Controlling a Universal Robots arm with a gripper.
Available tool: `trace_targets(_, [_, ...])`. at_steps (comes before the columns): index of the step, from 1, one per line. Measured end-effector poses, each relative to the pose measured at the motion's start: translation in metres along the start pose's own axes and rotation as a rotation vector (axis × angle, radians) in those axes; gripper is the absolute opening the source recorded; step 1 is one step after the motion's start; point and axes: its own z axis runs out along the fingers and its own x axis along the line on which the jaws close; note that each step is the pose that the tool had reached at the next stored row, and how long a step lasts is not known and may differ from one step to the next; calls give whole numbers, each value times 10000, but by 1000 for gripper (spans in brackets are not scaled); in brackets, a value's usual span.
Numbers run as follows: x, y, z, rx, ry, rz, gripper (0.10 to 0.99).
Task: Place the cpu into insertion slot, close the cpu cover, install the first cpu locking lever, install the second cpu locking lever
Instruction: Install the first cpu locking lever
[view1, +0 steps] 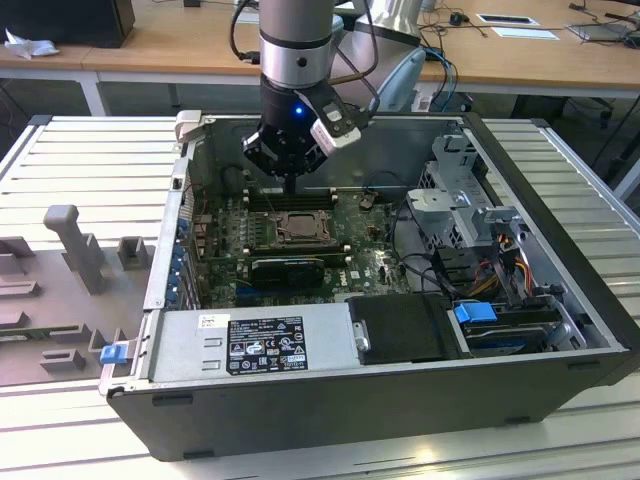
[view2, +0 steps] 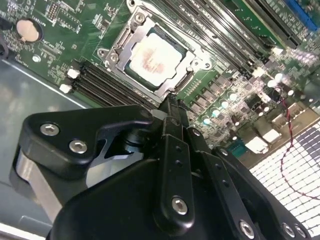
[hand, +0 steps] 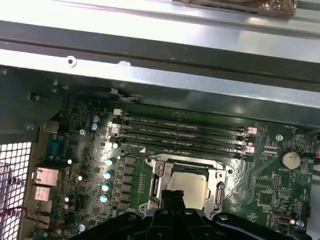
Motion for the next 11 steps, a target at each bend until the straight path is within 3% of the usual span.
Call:
trace_targets(2, [6, 0, 19, -2, -13, 308, 106])
trace_targets(5, [35, 2, 32, -1, -13, 309, 106])
trace_targets(8, [176, 18, 48, -2, -13, 309, 106])
trace_targets(11, [233, 24, 55, -3, -15, 309, 106])
